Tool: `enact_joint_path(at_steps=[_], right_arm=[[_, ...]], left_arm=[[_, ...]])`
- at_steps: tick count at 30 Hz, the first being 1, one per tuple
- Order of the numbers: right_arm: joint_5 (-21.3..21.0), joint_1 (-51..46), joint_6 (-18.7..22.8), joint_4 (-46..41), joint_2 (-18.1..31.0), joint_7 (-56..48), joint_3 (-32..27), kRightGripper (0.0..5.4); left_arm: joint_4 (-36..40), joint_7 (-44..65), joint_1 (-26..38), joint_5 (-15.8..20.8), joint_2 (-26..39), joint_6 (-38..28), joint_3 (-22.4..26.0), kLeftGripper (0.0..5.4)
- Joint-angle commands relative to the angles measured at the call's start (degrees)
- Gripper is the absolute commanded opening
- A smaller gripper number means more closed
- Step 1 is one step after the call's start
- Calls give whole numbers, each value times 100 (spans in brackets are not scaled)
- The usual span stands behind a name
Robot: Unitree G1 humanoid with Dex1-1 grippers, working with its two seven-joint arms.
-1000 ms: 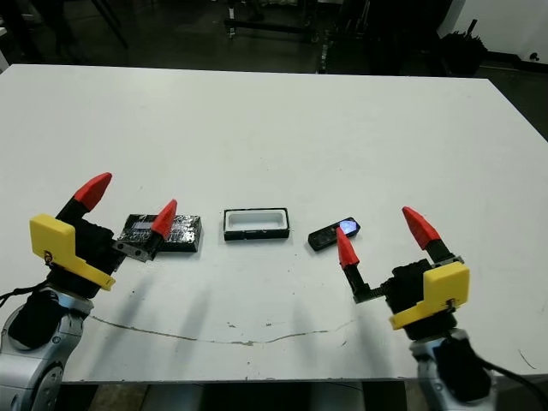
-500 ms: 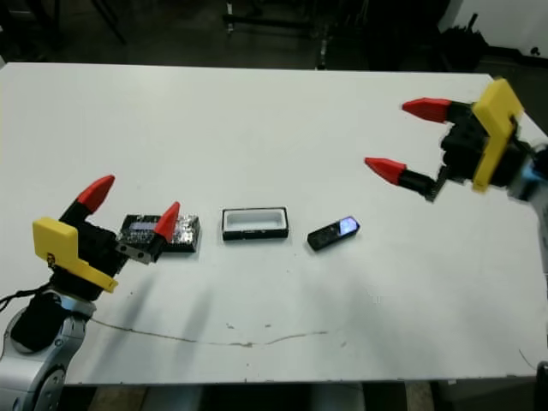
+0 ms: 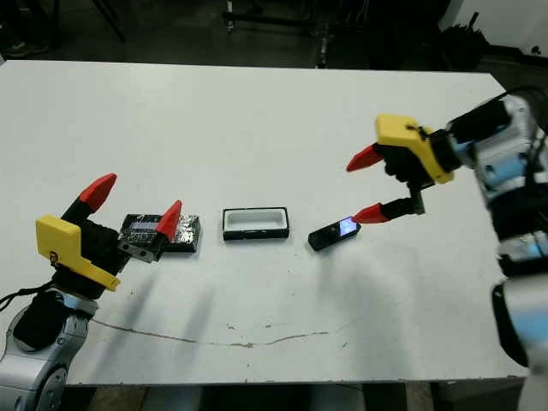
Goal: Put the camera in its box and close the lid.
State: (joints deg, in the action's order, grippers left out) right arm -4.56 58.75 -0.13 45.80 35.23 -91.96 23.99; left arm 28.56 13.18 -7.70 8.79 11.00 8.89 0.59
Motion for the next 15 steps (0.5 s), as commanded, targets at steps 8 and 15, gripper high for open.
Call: enact_joint_path(at_steps=[8,15], right_arm=[[-167,-86,-404,94,-207,131,-120,538],[-159,-297,-606,-24,-228,271,-198,538]], left_arm=[[45,-72,21,-57,5,114,-27,540],[66,-47,15,-23,16,153,-21,540]])
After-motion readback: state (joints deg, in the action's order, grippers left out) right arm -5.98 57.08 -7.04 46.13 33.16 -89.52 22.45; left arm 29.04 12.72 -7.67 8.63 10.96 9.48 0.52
